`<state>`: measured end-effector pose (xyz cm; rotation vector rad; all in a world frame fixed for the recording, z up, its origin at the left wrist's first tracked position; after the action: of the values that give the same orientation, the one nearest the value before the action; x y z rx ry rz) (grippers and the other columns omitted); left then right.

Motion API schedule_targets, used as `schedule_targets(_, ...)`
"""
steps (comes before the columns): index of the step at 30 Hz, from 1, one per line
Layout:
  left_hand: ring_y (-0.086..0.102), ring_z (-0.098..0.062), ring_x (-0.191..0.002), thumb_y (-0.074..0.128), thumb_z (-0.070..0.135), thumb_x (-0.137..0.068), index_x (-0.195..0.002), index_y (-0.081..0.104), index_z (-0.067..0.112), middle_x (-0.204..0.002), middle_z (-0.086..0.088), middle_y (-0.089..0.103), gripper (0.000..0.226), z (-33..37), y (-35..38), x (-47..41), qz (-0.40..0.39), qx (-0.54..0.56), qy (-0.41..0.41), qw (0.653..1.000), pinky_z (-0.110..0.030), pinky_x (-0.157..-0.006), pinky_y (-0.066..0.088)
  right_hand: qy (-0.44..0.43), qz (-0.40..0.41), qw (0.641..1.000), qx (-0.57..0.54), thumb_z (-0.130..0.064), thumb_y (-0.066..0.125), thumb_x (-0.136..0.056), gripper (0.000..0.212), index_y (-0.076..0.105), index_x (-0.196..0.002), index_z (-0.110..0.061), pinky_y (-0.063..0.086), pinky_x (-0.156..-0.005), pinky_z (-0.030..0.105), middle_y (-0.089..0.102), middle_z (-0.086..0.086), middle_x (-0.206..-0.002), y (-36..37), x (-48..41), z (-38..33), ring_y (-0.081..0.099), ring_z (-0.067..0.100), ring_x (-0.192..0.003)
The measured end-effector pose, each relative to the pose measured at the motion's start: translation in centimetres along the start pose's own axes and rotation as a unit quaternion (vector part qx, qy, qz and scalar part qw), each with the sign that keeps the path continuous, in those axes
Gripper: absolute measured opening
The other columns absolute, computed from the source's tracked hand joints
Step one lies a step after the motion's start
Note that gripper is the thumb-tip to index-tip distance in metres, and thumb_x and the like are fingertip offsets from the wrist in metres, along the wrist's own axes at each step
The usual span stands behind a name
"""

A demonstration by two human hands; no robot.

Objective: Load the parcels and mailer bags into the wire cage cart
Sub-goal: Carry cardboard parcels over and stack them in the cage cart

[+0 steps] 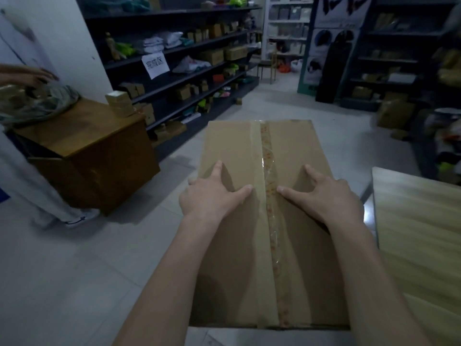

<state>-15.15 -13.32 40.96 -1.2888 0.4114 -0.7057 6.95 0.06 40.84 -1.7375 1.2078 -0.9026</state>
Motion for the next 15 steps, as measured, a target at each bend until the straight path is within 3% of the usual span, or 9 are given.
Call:
schedule_targets(4, 0.050, -0.032, -0.126, 0.037, 0.093, -0.074, -0.156, 0.007, 0.045, -0.141, -0.017, 0.048, 0.100, 0.4, 0.8, 1.1, -0.006, -0.001, 0.029, 1.000, -0.035, -0.073, 0.038, 0.027, 0.011, 1.000, 0.008, -0.090, 0.054, -0.069, 0.101, 0.023, -0.154, -0.045, 0.046, -0.097, 0.046, 0.049, 0.006, -0.147, -0.2, 2.5, 1.3, 0.042, 0.030, -0.136)
schedule_targets(9, 0.047, -0.032, -0.130, 0.036, 0.093, -0.074, -0.156, 0.010, 0.044, -0.139, -0.016, 0.051, 0.098, 2.4, 2.7, 2.8, -0.033, 0.013, 0.084, 0.996, -0.035, -0.071, 0.038, 0.081, 0.035, 0.996, 0.028, -0.096, 0.049, -0.063, 0.105, 0.026, -0.153, -0.046, 0.047, -0.095, 0.046, 0.052, 0.002, -0.146, -0.5, 6.0, 4.8, 0.043, 0.029, -0.137)
schedule_targets(15, 0.042, -0.033, -0.135, 0.036, 0.092, -0.075, -0.156, 0.014, 0.041, -0.142, -0.013, 0.051, 0.098, 6.7, 3.8, 5.3, -0.043, 0.020, 0.172, 0.984, -0.039, -0.078, 0.043, 0.142, 0.081, 0.986, 0.034, -0.097, 0.045, -0.063, 0.106, 0.027, -0.153, -0.044, 0.047, -0.094, 0.048, 0.052, 0.002, -0.146, -2.7, 9.9, 9.3, 0.044, 0.031, -0.134)
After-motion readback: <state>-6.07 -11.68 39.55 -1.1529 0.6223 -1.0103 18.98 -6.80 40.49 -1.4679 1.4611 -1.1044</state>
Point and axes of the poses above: each hand's wrist, its own x-axis away from the middle knuckle, its own y-axis out of the palm, z = x × y, the point moved 8 cm from there along -x, towards the middle knuckle
